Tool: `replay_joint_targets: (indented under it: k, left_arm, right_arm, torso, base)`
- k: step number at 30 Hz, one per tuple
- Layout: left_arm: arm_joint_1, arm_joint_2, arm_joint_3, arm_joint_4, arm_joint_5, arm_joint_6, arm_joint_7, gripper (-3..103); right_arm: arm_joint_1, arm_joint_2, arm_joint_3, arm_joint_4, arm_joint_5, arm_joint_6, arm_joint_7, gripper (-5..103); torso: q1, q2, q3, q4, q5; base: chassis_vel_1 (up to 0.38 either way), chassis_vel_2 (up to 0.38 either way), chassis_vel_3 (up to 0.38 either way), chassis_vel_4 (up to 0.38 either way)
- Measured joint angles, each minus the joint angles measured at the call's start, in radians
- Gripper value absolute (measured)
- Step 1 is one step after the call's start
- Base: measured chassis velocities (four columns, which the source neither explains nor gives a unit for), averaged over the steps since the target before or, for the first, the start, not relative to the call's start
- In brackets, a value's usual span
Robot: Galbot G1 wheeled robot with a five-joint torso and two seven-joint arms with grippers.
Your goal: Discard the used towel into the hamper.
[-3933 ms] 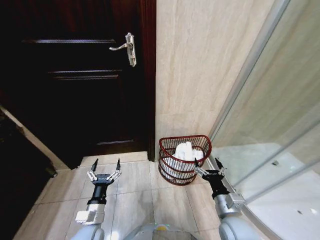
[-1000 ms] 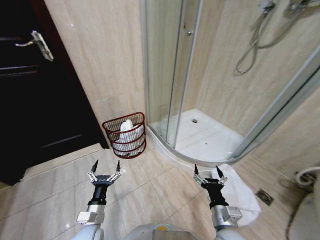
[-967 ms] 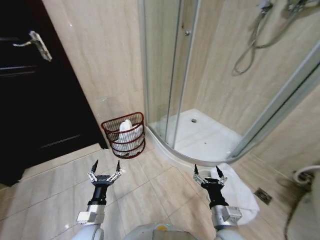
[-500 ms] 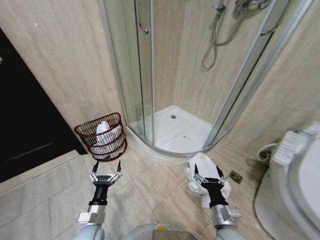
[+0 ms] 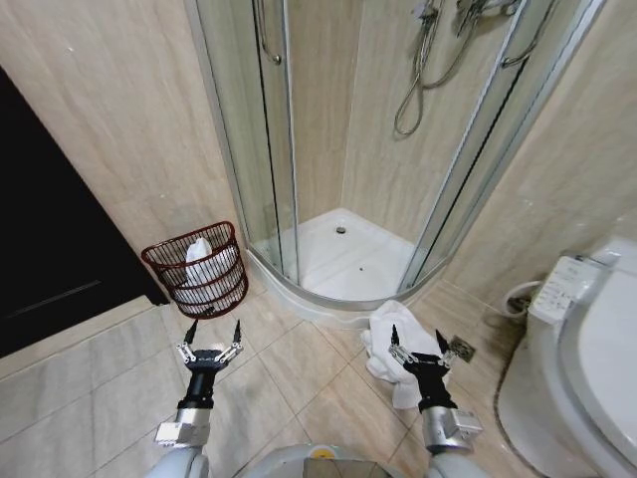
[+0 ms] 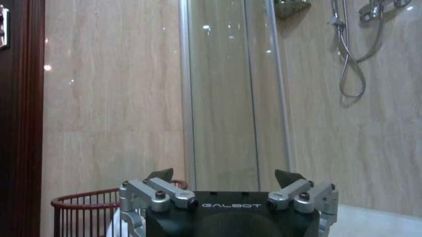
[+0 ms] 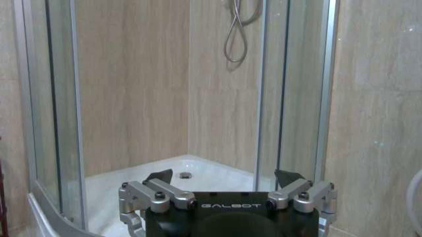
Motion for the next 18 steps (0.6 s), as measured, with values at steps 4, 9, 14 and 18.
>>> replay_joint_targets:
  k: [4,9,14,18]
  left_arm:
    - [0.001,0.000,-0.001,0.002,0.000,-0.004,0.000,100]
    - [0.001,0.000,-0.001,0.002,0.000,-0.008,0.000,100]
    - [0.000,0.000,-0.001,0.004,0.000,-0.015,0.001,100]
    - [-0.004,0.000,0.000,0.006,-0.002,-0.022,0.001,100]
  right_arm:
    - [-0.004,0.000,-0.001,0.000,0.000,0.004,0.003,100]
    - [-0.007,0.000,-0.001,0.001,0.000,0.008,0.012,100]
    - [-0.008,0.000,-0.001,0.006,0.004,0.009,0.027,100]
    - [-0.008,0.000,0.001,0.008,0.014,0.014,0.026,100]
  torso:
    - [-0.003,-0.015,-0.011,0.0000,0.0001]
    - [-0.005,-0.036,-0.029,-0.0001,0.0001]
    - [-0.005,-0.060,-0.053,-0.0001,0.0001]
    - [-0.005,-0.068,-0.060,-0.0001,0.0001]
  base:
    - [0.000,0.000,0.000,0.000]
    - [0.000,0.000,0.000,0.000]
    - [0.000,0.000,0.000,0.000]
    - [0.000,0.000,0.000,0.000]
